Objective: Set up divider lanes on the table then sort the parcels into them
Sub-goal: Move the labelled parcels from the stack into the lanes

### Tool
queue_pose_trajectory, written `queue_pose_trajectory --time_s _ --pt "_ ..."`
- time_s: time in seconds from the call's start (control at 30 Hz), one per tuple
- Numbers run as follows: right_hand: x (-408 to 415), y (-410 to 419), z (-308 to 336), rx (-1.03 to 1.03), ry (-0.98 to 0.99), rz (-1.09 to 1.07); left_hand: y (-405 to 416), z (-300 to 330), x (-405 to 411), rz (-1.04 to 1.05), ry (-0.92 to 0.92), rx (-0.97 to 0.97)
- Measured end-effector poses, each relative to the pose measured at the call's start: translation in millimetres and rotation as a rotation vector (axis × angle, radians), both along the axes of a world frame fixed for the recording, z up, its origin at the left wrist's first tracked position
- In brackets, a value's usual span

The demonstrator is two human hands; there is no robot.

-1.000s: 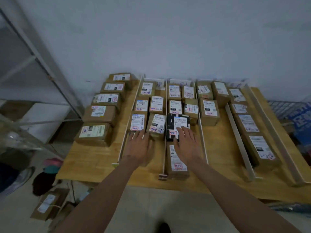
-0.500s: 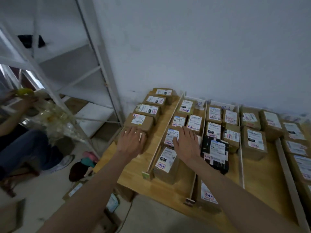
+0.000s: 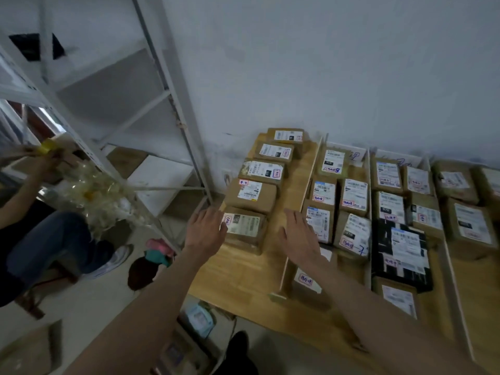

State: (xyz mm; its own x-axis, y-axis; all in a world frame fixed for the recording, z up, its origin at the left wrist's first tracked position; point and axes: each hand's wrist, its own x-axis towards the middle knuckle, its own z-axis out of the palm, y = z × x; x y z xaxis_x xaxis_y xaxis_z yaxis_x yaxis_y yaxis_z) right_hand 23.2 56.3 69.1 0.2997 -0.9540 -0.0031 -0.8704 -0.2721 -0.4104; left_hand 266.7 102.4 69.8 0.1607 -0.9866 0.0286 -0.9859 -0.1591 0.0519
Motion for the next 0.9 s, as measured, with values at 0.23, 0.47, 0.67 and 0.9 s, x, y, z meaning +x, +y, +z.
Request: queue_pose_trajectory --time_s 0.23,0.47,0.67,0.9 --pt "54 -13 -36 0.219 -0.006 -0.095 -41 -45 59 -0.063 0.11 0.17" --pt "90 -20 -76 0.443 -0.045 -0.141 -73 -77 68 -0.169 0.291 0.325" --pt "99 -29 -86 0.542 0.017 -0.152 -82 -92 68 -0.132 0.463 0.362" --pt "90 -40 -87 0.48 0.033 -0.152 -71 -95 69 -0.097 0.488 0.371"
